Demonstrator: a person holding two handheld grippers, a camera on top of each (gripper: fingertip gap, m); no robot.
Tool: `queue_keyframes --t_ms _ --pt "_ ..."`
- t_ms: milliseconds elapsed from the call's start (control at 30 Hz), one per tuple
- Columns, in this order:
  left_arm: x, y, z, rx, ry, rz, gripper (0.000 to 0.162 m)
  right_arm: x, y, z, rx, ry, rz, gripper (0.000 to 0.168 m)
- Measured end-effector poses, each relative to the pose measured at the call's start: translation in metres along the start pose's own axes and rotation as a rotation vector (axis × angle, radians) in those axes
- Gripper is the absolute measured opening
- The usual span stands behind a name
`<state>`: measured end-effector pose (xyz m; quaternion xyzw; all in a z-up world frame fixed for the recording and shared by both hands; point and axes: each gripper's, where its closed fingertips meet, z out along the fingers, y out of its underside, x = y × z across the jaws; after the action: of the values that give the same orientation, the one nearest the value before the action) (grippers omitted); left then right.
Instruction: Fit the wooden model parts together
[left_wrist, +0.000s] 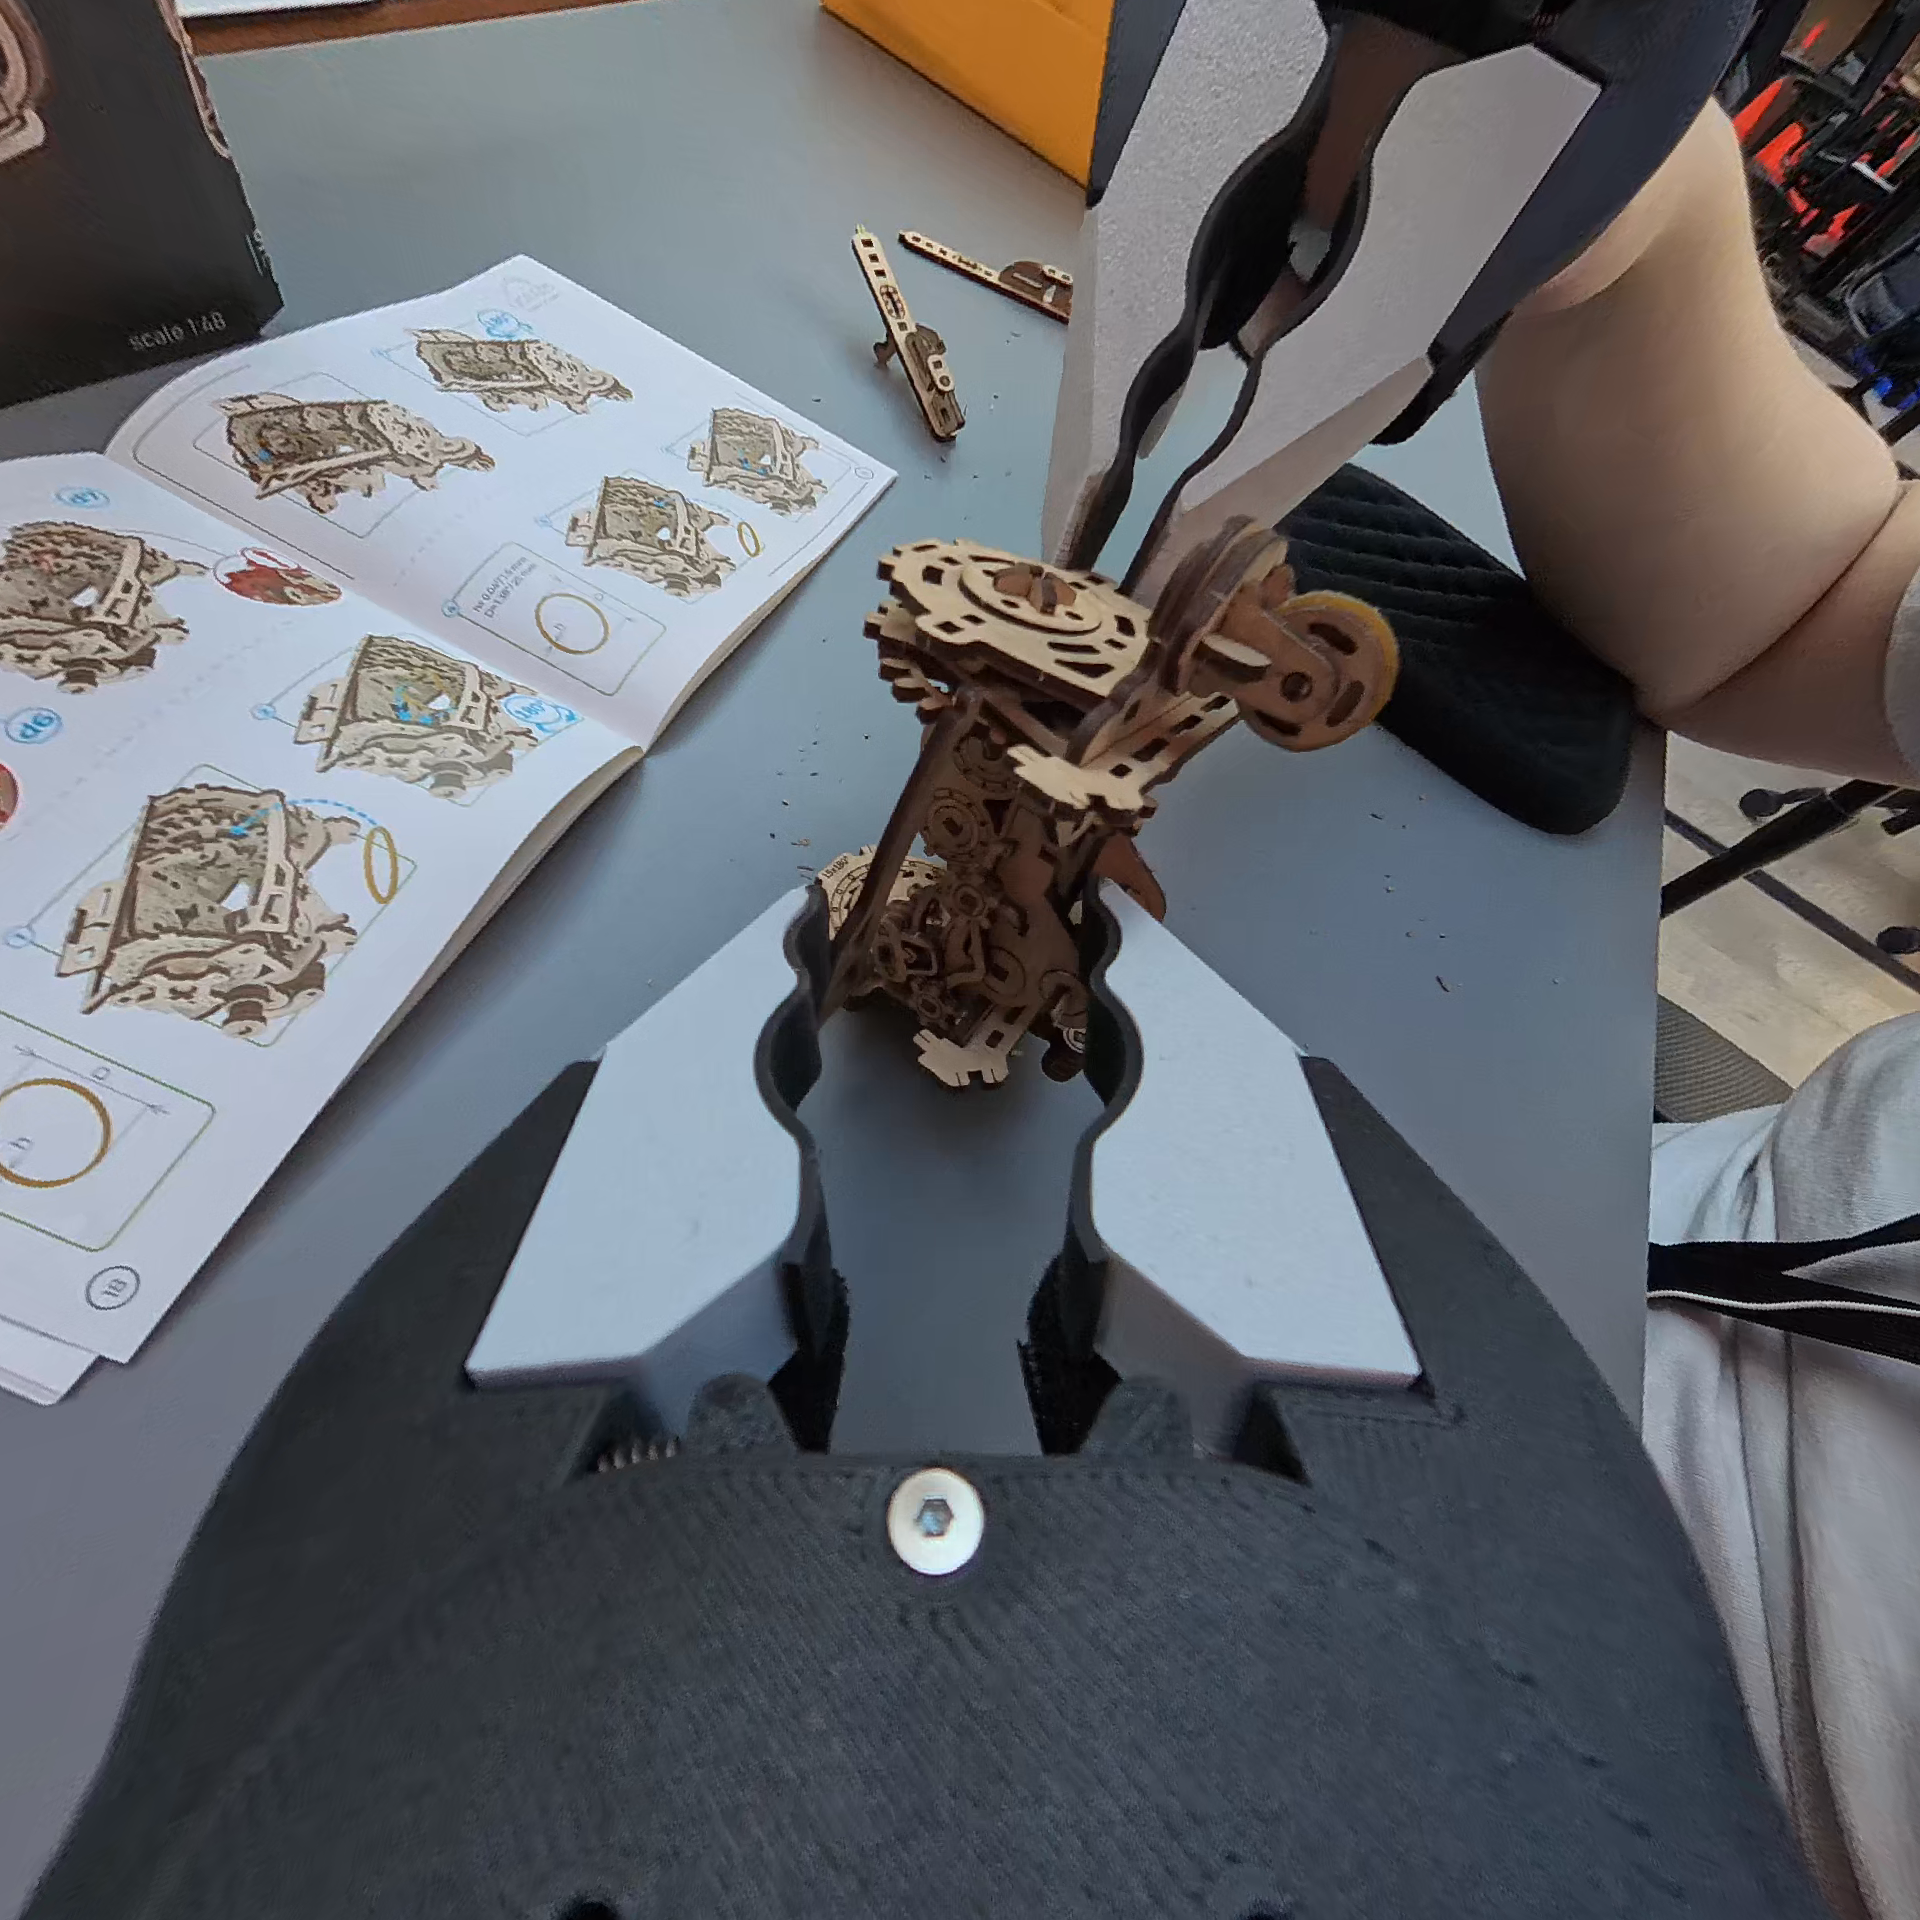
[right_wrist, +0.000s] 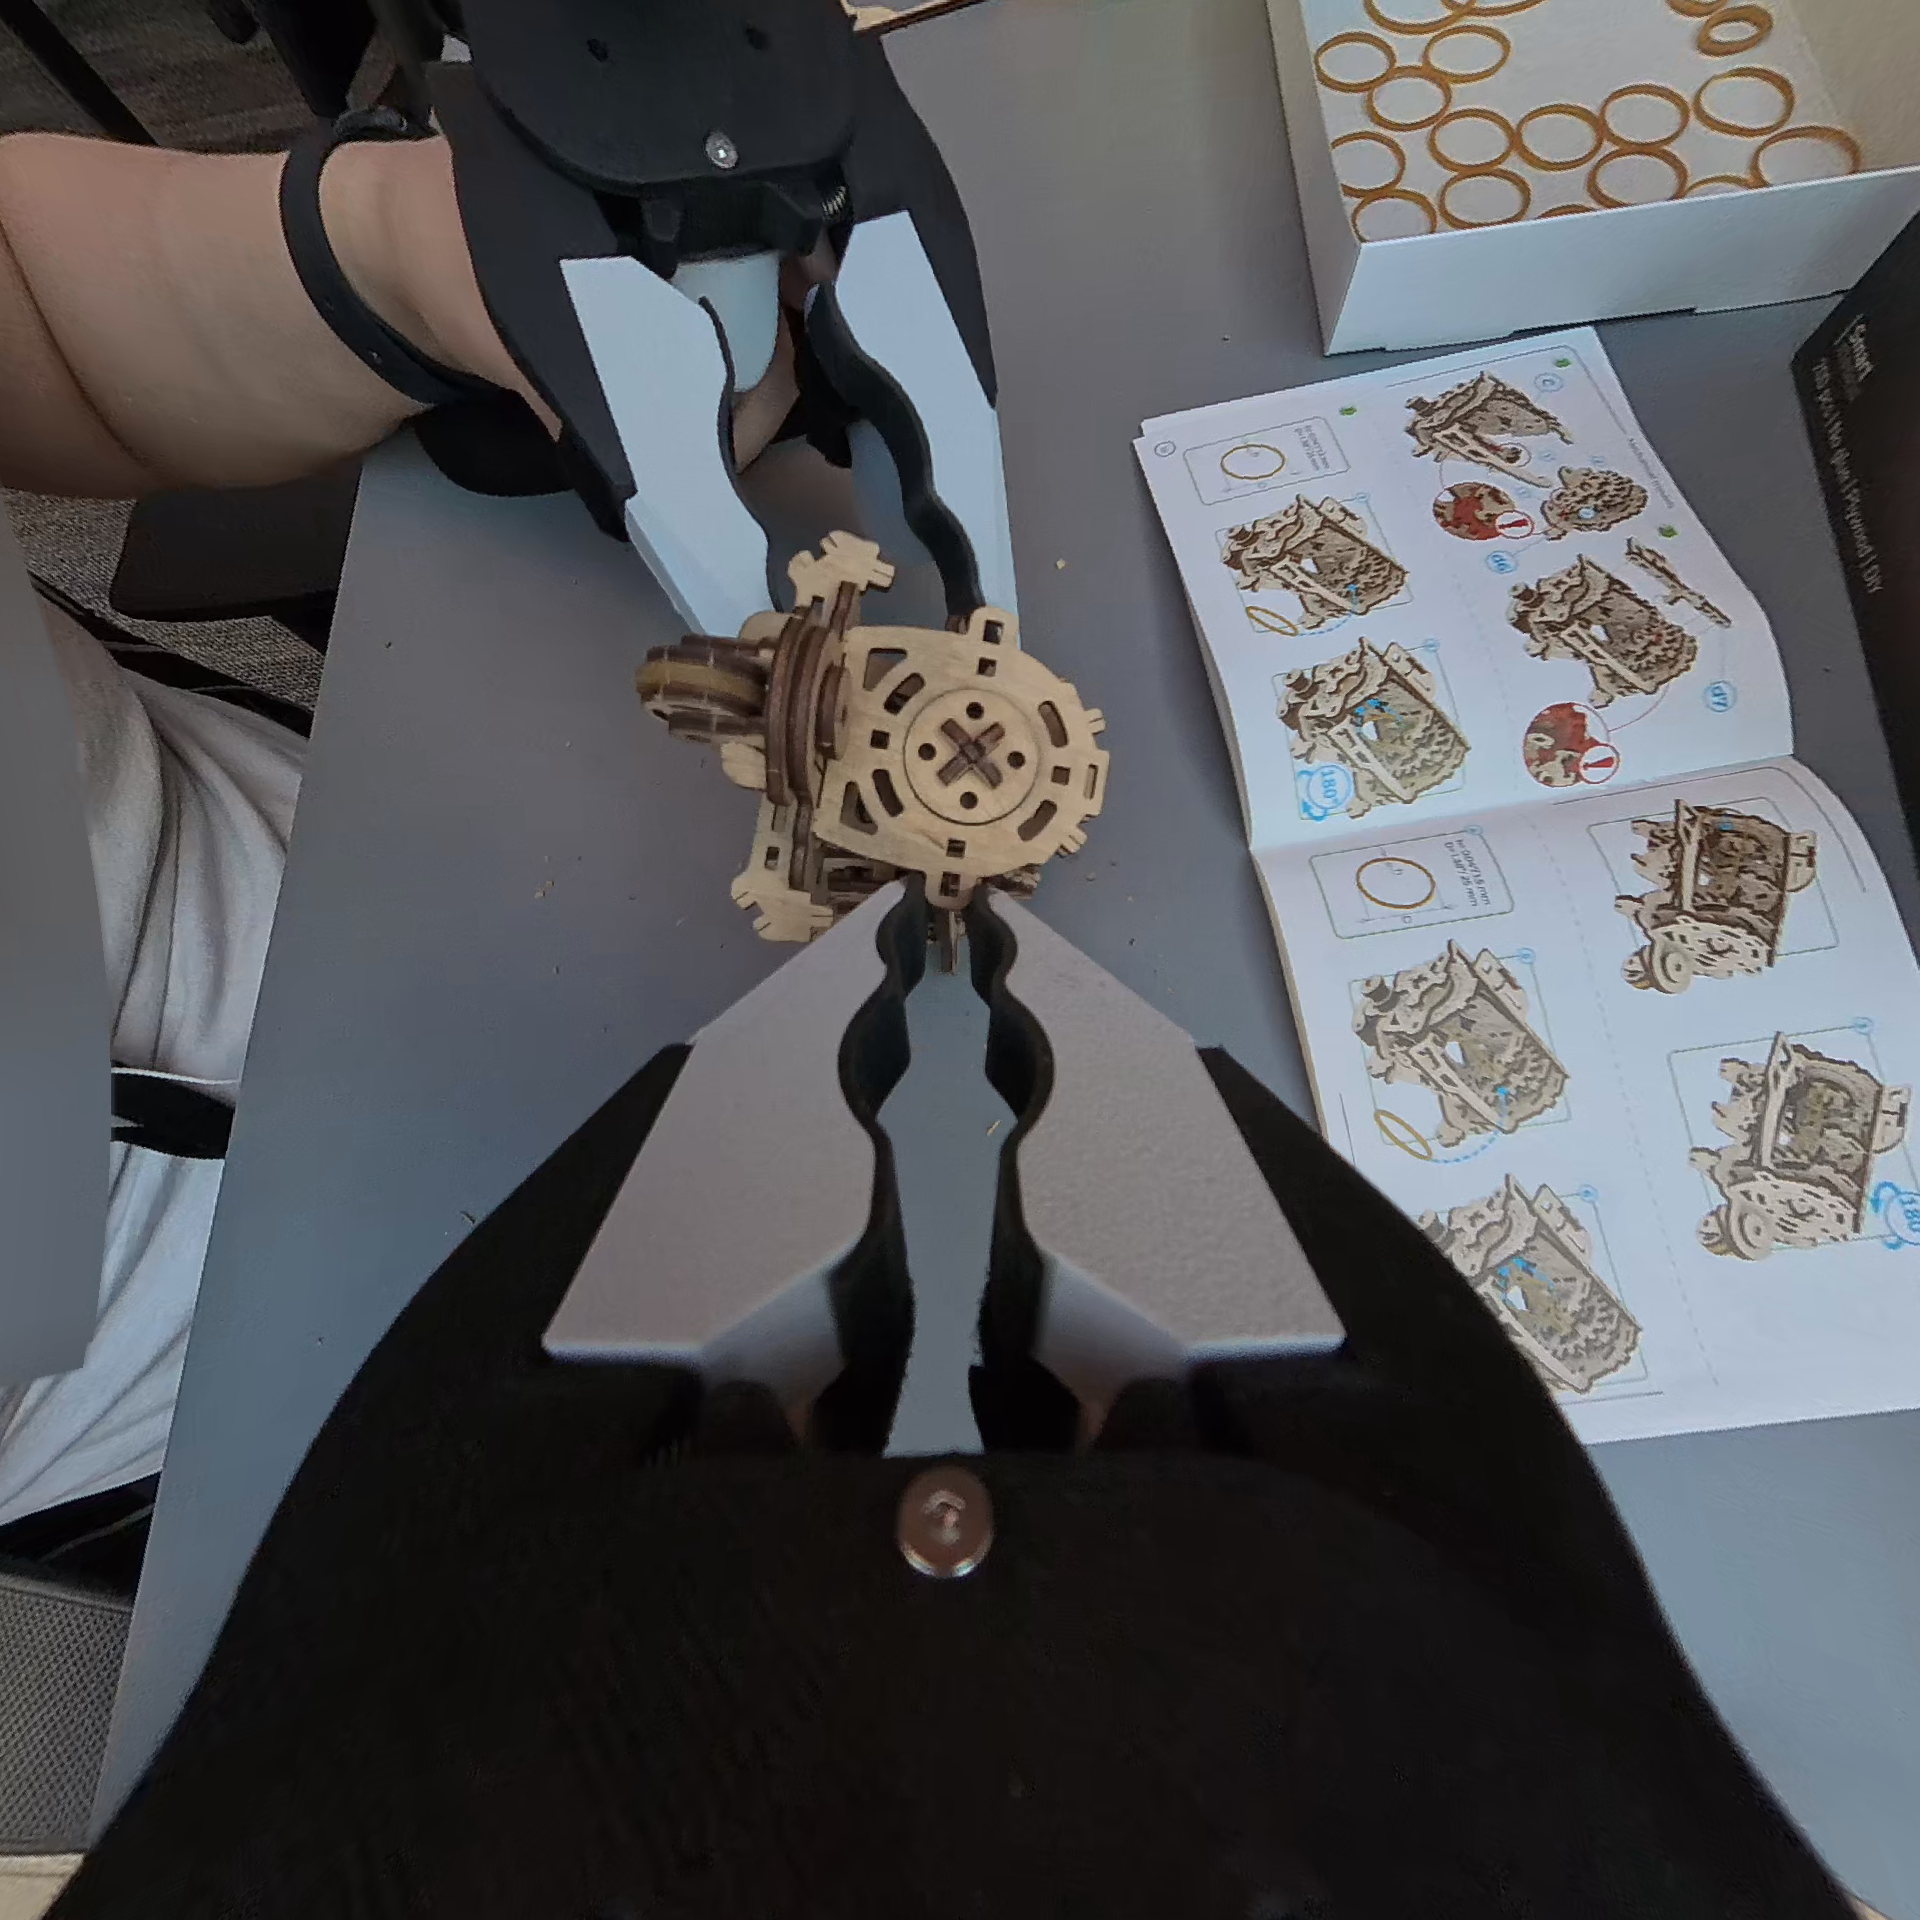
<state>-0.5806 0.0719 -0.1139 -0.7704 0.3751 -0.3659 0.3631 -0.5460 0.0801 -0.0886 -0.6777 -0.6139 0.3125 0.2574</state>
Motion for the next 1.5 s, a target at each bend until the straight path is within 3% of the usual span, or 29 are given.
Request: queue_keyframes --t_ms 567,900,1500 --pt "-0.002 0.001 -0.004 0.035 0.053 -0.076 0.041 0.002 -0.005 0.0 0.03 -0.033 -0.001 0.007" --pt "-0.003 0.0 -0.004 0.042 0.048 -0.078 0.041 0.004 -0.004 0.004 -0.046 0.02 -0.003 0.007" --pt "0.003 -0.007 -0.012 0.087 0.059 -0.067 0.045 0.002 -0.009 0.001 -0.054 0.005 0.103 0.007"
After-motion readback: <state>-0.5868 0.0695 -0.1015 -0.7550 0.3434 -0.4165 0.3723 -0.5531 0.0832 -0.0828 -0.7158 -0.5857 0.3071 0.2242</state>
